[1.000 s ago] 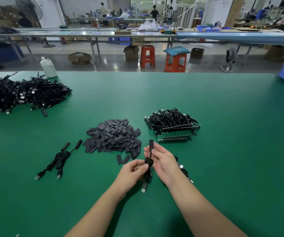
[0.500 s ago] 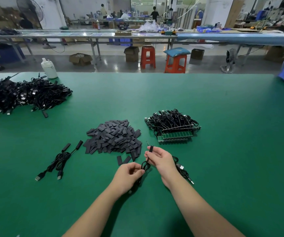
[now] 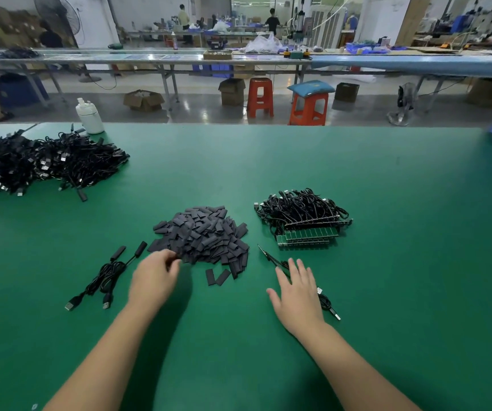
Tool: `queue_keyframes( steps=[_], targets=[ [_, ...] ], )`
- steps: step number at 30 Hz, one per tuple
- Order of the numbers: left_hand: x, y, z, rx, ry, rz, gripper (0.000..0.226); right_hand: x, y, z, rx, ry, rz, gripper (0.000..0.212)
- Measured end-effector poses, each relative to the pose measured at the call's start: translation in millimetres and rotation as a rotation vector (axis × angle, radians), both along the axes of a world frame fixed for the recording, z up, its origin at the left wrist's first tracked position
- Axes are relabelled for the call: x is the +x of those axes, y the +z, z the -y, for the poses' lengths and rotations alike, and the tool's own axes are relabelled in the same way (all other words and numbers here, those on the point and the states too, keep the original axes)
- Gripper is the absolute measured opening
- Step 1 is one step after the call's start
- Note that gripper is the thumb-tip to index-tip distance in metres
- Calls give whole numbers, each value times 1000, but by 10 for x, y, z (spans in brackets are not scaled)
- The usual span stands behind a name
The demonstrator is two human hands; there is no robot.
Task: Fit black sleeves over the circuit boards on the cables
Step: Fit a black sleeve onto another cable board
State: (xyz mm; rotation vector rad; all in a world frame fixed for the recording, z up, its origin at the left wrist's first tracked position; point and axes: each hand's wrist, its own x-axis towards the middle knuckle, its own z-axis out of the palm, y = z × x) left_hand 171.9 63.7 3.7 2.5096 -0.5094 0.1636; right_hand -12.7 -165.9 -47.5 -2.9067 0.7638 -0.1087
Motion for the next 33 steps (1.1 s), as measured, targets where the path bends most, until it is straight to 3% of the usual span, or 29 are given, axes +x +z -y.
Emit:
queue_keyframes(
  steps=[6,9,15,22,25,28,33],
  targets=[
    [498,-131,-578,348,206,-46,19,-57,-104,-56,-70,14,61,60],
    [583,-223,-715,512,300,31,23,-62,-113,-51,-72,9,49,60],
    [750,-293,-821,418,314,-99,27,-91,-101,-58,-64,3,75,57],
    [837,-262,-937,376,372,-79,25,-98,-84,-85,-40,-8,114,52],
    [772,-249,-848,335,378,29,25,-103,-73,-105,-35,-27,140,44],
    [607,-260,-630,241,296,144,31,-130,-71,-121,-53,-67,248,36],
    [-18,-438,-14,-2,88,94,36,-164,-24,-150,-173,-117,272,44]
  ],
)
